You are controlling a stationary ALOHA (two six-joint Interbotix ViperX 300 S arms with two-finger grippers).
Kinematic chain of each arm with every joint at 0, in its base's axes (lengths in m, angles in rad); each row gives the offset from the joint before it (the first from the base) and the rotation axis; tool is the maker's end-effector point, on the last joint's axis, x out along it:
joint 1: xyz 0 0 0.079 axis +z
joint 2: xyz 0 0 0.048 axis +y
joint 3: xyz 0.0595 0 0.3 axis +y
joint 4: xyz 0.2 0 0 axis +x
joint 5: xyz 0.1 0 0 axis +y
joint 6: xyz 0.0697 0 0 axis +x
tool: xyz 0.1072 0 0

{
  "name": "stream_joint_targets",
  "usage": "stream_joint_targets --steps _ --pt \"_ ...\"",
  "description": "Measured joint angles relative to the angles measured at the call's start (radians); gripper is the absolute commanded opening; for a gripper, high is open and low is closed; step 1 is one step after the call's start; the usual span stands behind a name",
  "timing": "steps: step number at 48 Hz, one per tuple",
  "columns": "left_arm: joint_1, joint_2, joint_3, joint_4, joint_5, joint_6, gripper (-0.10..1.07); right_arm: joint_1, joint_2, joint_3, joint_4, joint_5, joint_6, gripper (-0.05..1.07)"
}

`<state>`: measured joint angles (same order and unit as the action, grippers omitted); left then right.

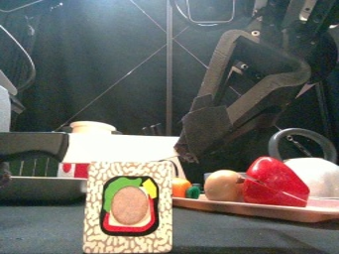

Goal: Cut sushi roll

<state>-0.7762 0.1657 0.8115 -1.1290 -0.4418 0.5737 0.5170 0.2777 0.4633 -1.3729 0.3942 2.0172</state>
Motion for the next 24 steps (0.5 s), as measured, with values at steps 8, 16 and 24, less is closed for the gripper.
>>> stream_joint_targets --steps 8,16,24 --pt "0.000 0.003 0.000 0.000 0.002 0.000 0.36 0.000 0.005 -0.002 0.005 0.002 0.000 0.21" --pt "0.000 0.003 0.000 0.000 0.000 0.000 0.36 -0.002 0.006 -0.003 0.006 0.000 -0.002 0.21" --pt "0.000 -0.003 0.000 0.000 0.000 0.000 0.36 0.000 0.006 -0.003 0.003 0.000 0.000 0.21"
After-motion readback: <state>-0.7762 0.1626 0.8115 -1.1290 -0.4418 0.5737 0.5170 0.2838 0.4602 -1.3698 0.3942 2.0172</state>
